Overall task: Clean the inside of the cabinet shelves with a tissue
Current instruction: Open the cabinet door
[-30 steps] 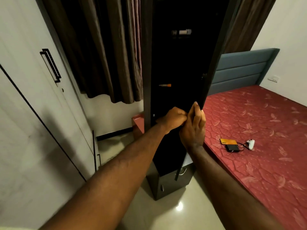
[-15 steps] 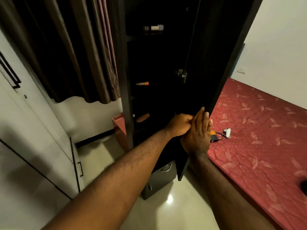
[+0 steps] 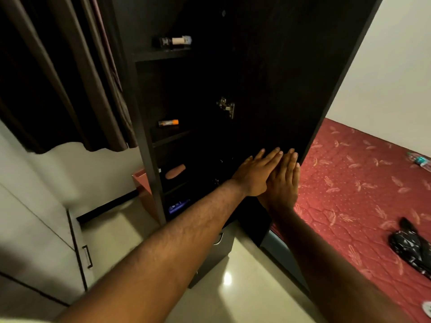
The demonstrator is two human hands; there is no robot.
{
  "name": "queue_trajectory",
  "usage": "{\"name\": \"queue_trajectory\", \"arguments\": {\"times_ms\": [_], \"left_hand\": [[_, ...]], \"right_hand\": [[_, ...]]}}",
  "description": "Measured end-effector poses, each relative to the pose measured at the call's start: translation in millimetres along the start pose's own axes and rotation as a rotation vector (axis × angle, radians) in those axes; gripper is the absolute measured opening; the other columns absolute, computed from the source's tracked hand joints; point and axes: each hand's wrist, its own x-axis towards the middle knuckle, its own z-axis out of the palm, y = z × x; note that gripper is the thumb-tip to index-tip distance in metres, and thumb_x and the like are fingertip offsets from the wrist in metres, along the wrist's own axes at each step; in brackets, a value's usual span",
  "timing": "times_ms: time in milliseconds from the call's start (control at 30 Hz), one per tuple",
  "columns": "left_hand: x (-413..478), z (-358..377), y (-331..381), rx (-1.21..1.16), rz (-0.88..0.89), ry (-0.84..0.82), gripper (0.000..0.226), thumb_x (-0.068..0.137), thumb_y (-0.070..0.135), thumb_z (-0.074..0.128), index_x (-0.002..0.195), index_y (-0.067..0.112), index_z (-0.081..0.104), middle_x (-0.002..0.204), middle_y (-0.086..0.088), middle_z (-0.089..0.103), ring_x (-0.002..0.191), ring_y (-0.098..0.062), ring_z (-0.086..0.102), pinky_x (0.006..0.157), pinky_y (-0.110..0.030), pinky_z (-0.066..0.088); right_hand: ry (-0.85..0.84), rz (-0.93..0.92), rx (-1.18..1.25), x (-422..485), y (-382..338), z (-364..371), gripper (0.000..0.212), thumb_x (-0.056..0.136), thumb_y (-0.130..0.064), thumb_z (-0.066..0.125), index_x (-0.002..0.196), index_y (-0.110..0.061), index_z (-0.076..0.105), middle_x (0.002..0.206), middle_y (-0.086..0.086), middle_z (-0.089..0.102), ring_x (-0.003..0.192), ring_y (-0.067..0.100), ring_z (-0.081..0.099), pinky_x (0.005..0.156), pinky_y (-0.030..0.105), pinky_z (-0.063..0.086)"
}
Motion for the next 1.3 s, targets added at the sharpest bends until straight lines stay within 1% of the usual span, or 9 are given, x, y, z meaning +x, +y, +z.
{"name": "queue_trajectory", "arguments": {"times_ms": [100, 267, 433, 567, 700, 800, 1033, 1200, 1300], "left_hand": [[16, -1, 5, 0.019, -0.008, -0.054, 0.093, 0.091, 0.011, 0.054, 0.157, 0.029, -0.008, 0.164, 0.013, -0.015, 0.153, -0.022, -0.009, 0.123, -0.049, 0.009], [42, 0, 7, 0.026, -0.047, -0.148, 0.092, 0.091, 0.021, 0.055, 0.157, 0.029, -0.009, 0.164, 0.013, -0.018, 0.152, -0.023, -0.010, 0.123, -0.048, 0.004], [66, 8, 3, 0.057, -0.070, -0.167, 0.094, 0.089, 0.022, 0.058, 0.158, 0.028, -0.007, 0.164, 0.012, -0.017, 0.153, -0.025, -0.008, 0.123, -0.050, 0.006], [81, 10, 4, 0.037, -0.072, -0.144, 0.091, 0.091, 0.026, 0.056, 0.158, 0.026, -0.004, 0.165, 0.010, -0.013, 0.153, -0.025, -0.006, 0.123, -0.050, 0.006], [89, 16, 3, 0.050, -0.094, -0.143, 0.091, 0.090, 0.023, 0.057, 0.158, 0.026, -0.003, 0.165, 0.010, -0.013, 0.153, -0.025, -0.006, 0.123, -0.050, 0.008], [95, 19, -2, 0.056, -0.106, -0.145, 0.092, 0.089, 0.021, 0.057, 0.158, 0.027, -0.003, 0.165, 0.010, -0.013, 0.153, -0.025, -0.006, 0.123, -0.050, 0.008], [90, 6, -34, 0.068, -0.211, -0.127, 0.092, 0.089, 0.017, 0.057, 0.158, 0.029, -0.004, 0.165, 0.010, -0.013, 0.153, -0.024, -0.006, 0.123, -0.050, 0.009], [74, -25, -73, 0.035, -0.312, -0.094, 0.090, 0.090, 0.019, 0.055, 0.158, 0.029, -0.003, 0.165, 0.009, -0.014, 0.153, -0.024, -0.006, 0.123, -0.051, 0.009], [60, -48, -94, 0.053, -0.350, -0.004, 0.089, 0.090, 0.019, 0.054, 0.158, 0.028, -0.003, 0.165, 0.009, -0.013, 0.153, -0.023, -0.005, 0.123, -0.050, 0.011]], "right_hand": [[-0.067, -0.041, -0.060, 19, 22, 6, 0.082, 0.098, -0.046, 0.038, 0.155, 0.001, 0.002, 0.161, 0.026, -0.008, 0.150, 0.035, -0.010, 0.123, 0.046, 0.003], [-0.129, -0.054, -0.118, 52, 52, 14, 0.083, 0.091, -0.046, 0.018, 0.153, 0.007, 0.002, 0.160, 0.027, -0.010, 0.150, 0.036, -0.012, 0.123, 0.048, 0.006], [-0.132, -0.099, -0.078, 69, 77, 27, 0.088, 0.093, -0.047, 0.042, 0.153, 0.006, 0.006, 0.161, 0.026, -0.005, 0.150, 0.037, -0.008, 0.123, 0.049, 0.007], [-0.107, -0.165, -0.077, 66, 82, 34, 0.080, 0.093, -0.043, 0.028, 0.154, 0.004, 0.007, 0.161, 0.025, -0.008, 0.150, 0.037, -0.009, 0.123, 0.047, 0.004], [-0.119, -0.134, -0.052, 69, 79, 40, 0.081, 0.094, -0.047, 0.018, 0.153, 0.006, 0.004, 0.161, 0.026, -0.009, 0.150, 0.038, -0.010, 0.123, 0.049, 0.007], [-0.115, -0.152, -0.054, 69, 77, 48, 0.080, 0.097, -0.046, 0.028, 0.153, 0.005, 0.001, 0.160, 0.026, -0.011, 0.150, 0.038, -0.010, 0.123, 0.049, 0.006], [-0.115, -0.304, -0.001, 86, 51, 59, 0.081, 0.096, -0.041, 0.039, 0.154, 0.004, 0.005, 0.161, 0.025, -0.007, 0.151, 0.035, -0.007, 0.122, 0.049, 0.010], [-0.092, -0.403, 0.068, 115, 13, 52, 0.083, 0.093, -0.053, 0.022, 0.154, 0.002, 0.011, 0.161, 0.026, -0.002, 0.151, 0.036, -0.005, 0.123, 0.049, 0.009], [-0.064, -0.463, 0.114, 131, -21, 45, 0.079, 0.097, -0.049, 0.033, 0.156, -0.003, 0.009, 0.161, 0.025, -0.004, 0.151, 0.036, -0.007, 0.122, 0.050, 0.011]]}}
